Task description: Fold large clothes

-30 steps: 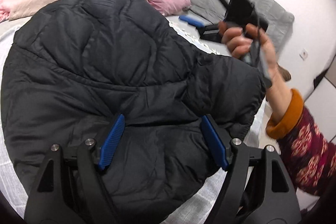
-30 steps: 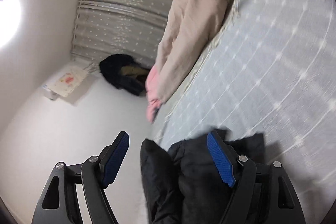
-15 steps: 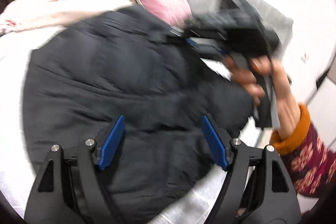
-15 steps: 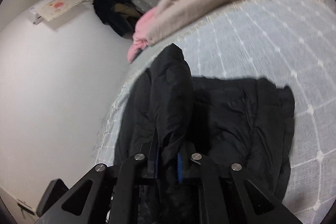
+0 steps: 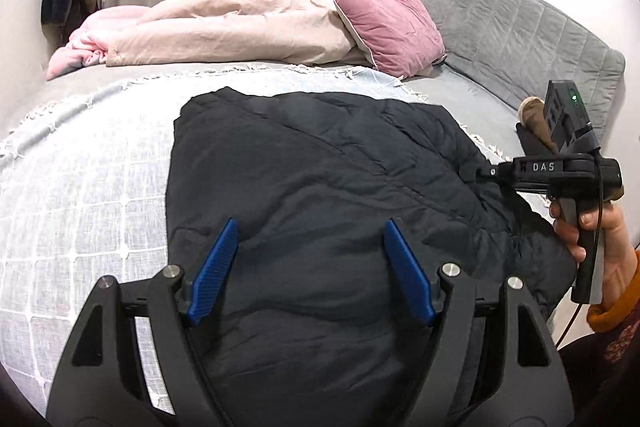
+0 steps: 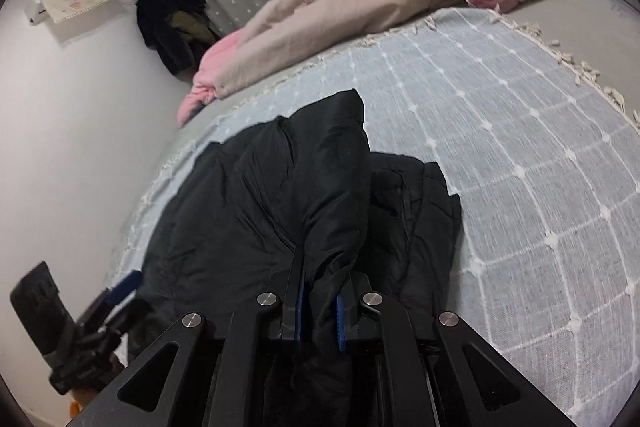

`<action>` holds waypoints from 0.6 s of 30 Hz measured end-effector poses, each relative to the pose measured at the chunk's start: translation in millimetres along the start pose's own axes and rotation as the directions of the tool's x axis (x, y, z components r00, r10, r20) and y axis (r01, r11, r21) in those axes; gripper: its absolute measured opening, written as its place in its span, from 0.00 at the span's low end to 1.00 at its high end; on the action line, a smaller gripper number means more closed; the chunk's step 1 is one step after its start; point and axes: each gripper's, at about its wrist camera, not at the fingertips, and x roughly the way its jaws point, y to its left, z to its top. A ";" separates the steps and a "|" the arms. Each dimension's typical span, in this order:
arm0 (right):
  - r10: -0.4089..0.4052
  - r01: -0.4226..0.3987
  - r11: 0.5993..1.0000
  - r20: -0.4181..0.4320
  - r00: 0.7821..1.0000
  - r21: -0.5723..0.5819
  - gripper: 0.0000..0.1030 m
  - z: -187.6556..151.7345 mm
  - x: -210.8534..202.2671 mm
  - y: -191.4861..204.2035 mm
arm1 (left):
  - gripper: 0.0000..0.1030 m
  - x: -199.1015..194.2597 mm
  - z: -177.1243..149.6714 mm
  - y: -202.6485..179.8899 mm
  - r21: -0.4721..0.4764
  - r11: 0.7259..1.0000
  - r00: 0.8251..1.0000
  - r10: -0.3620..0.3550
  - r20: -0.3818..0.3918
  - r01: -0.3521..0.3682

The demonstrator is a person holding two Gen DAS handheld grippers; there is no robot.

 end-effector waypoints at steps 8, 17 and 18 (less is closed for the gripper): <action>-0.146 0.146 0.988 -0.001 0.989 -0.040 0.40 -3.2 -7.7 -7.3 | 0.73 14.8 -6.0 11.8 0.023 1.000 0.999 0.010 -0.042 -0.010; -0.047 0.085 0.984 0.227 0.973 -0.159 0.63 -5.8 -40.4 64.3 | 0.74 21.8 -14.1 -8.2 0.095 0.995 0.998 0.026 -0.051 -0.021; -0.038 0.079 0.979 0.214 0.976 -0.186 0.64 -9.6 -30.7 70.6 | 0.74 21.1 -13.7 -9.2 0.105 0.994 0.998 0.027 -0.052 -0.021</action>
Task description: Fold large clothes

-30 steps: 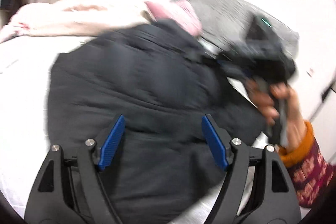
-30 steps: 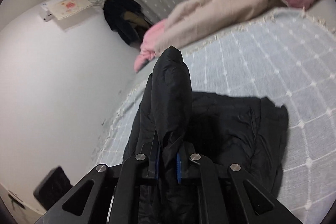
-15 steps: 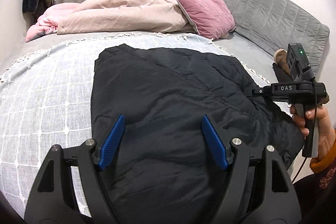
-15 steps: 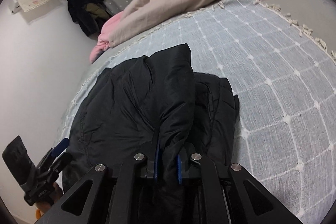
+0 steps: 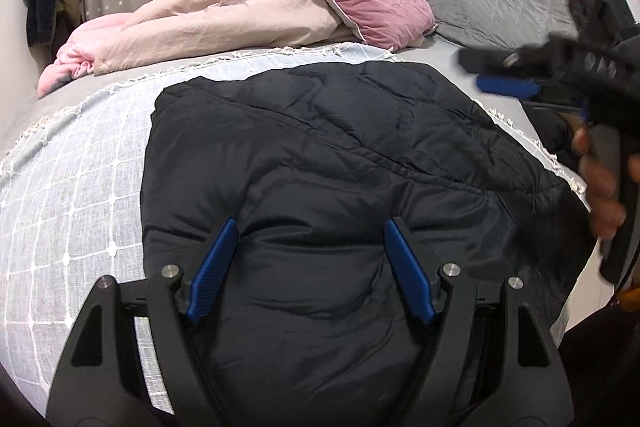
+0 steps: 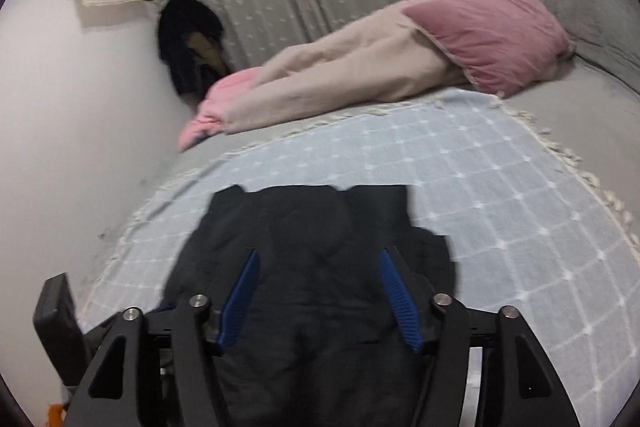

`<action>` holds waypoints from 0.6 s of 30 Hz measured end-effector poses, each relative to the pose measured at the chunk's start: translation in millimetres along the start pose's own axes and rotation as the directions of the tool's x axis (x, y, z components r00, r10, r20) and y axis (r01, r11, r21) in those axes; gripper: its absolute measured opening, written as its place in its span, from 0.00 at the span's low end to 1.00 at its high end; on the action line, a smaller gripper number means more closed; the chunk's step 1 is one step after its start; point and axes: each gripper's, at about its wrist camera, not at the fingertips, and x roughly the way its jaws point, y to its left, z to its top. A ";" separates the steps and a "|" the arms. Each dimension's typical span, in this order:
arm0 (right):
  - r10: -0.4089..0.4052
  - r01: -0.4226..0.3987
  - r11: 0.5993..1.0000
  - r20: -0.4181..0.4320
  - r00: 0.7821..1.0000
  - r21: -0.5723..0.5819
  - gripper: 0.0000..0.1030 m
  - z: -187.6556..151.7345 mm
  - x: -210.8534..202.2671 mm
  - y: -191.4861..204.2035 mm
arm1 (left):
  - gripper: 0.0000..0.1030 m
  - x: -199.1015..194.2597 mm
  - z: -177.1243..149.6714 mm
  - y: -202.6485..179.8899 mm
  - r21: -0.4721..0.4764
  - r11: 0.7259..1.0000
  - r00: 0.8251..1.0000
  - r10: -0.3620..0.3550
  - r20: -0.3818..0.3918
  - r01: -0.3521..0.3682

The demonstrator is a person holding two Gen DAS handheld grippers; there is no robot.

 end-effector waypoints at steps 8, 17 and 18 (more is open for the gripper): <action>-0.285 0.275 0.946 -0.038 0.958 -0.170 0.71 -31.6 27.5 -7.0 | 0.81 -6.4 8.9 47.4 -0.192 0.981 1.000 0.016 -0.023 -0.020; -0.171 0.181 0.983 -0.169 0.971 0.044 0.88 -42.3 23.0 -67.7 | 0.91 9.9 -1.4 83.3 -0.392 0.920 0.993 -0.064 -0.099 0.020; -0.122 0.144 0.985 -0.205 0.971 0.100 0.89 -43.7 25.5 -76.8 | 0.91 10.9 -2.6 85.4 -0.407 0.913 0.992 -0.076 -0.101 0.028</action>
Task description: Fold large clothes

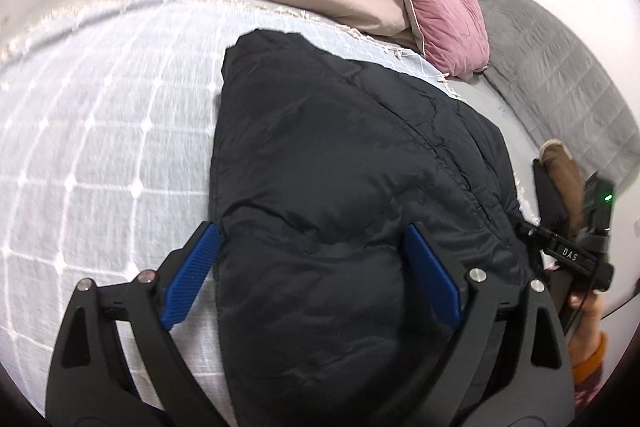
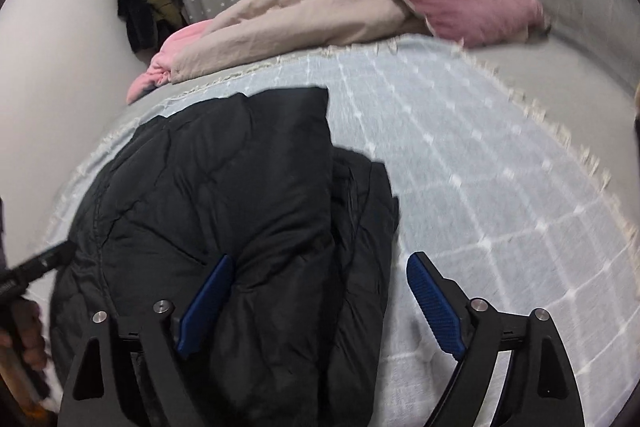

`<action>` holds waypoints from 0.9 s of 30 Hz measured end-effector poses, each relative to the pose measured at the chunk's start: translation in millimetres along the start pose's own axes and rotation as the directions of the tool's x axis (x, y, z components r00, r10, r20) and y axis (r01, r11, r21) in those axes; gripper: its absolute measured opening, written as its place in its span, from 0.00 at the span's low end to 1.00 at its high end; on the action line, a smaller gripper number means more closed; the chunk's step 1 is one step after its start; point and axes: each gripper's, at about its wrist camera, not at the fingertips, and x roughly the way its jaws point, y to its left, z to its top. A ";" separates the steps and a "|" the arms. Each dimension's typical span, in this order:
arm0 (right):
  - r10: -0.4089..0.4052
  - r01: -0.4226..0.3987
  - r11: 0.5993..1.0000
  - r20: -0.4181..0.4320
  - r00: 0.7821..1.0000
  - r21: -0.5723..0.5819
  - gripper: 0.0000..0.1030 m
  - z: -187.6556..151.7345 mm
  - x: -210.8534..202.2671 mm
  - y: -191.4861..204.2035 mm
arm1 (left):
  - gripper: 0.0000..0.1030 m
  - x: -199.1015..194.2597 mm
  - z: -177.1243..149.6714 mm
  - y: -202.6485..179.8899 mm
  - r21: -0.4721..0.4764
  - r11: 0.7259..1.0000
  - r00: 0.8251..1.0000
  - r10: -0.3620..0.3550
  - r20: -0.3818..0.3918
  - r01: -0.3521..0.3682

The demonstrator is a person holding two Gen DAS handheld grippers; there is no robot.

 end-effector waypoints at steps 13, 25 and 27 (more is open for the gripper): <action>0.429 -0.319 0.832 -0.161 0.889 0.454 0.96 -18.3 48.1 -70.2 | 0.96 22.0 -2.3 35.9 -0.254 0.955 0.979 -0.183 -0.091 0.155; 0.462 -0.346 0.814 -0.158 0.873 0.466 0.96 -18.6 52.2 -71.2 | 0.97 43.1 -12.5 59.1 -0.420 0.862 0.927 -0.359 -0.109 0.284; 0.482 -0.361 0.802 -0.159 0.862 0.475 0.96 -18.8 55.9 -72.7 | 0.97 44.1 -14.3 60.5 -0.438 0.847 0.920 -0.378 -0.101 0.300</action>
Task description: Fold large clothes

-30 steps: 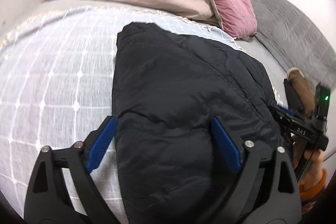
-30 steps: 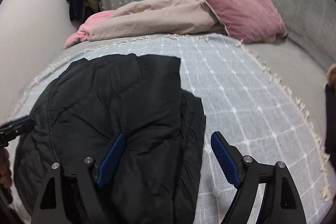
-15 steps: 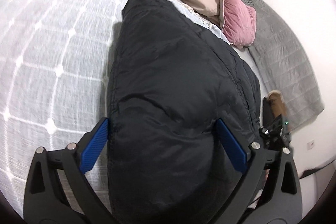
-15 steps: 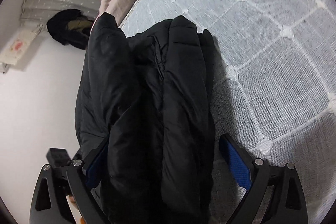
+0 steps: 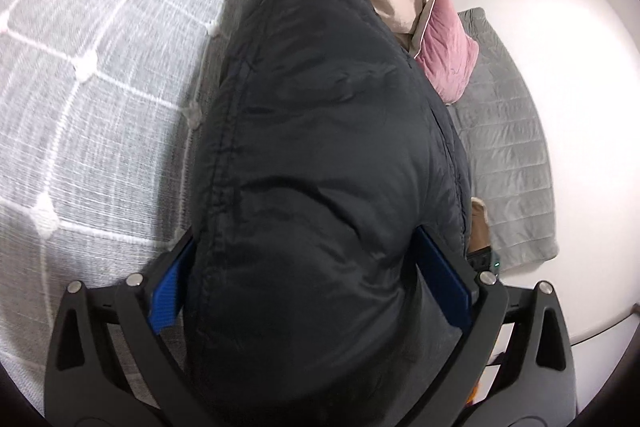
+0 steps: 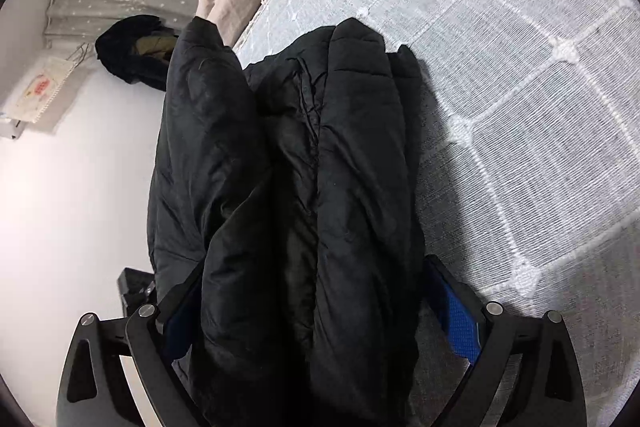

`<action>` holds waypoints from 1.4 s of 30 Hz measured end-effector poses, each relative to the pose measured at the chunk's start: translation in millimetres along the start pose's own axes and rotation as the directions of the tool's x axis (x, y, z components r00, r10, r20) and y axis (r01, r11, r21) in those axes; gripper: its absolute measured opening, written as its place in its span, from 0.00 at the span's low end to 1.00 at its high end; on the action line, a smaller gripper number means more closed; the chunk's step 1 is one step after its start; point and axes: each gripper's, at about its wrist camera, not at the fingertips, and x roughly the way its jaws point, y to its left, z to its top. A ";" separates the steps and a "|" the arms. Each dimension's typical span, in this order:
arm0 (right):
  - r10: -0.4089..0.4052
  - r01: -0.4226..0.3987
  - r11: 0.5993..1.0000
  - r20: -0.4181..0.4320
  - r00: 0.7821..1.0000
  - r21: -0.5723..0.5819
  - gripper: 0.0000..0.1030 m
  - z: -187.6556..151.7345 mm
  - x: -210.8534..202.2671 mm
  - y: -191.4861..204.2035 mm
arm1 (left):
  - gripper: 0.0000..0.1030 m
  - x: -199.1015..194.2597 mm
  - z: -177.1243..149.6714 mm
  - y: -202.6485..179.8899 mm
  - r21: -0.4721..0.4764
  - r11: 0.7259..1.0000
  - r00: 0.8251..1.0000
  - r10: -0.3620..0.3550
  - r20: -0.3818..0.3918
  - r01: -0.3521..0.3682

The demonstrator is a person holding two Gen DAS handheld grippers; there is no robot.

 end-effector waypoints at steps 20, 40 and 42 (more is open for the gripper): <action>0.172 -0.164 0.980 0.063 0.983 -0.112 0.31 5.2 5.1 61.1 | 0.48 -70.0 3.8 -14.0 0.052 0.999 0.982 -0.006 0.191 -0.004; 0.280 -0.311 0.883 -0.135 0.950 -0.352 0.31 -24.7 180.4 212.0 | 0.51 -243.3 11.3 98.6 -0.074 0.992 0.845 0.124 0.520 -0.100; 0.250 -0.286 0.890 -0.144 0.957 -0.355 0.34 -24.6 198.0 205.9 | 0.58 -237.0 15.3 112.6 -0.127 0.979 0.840 0.202 0.505 -0.159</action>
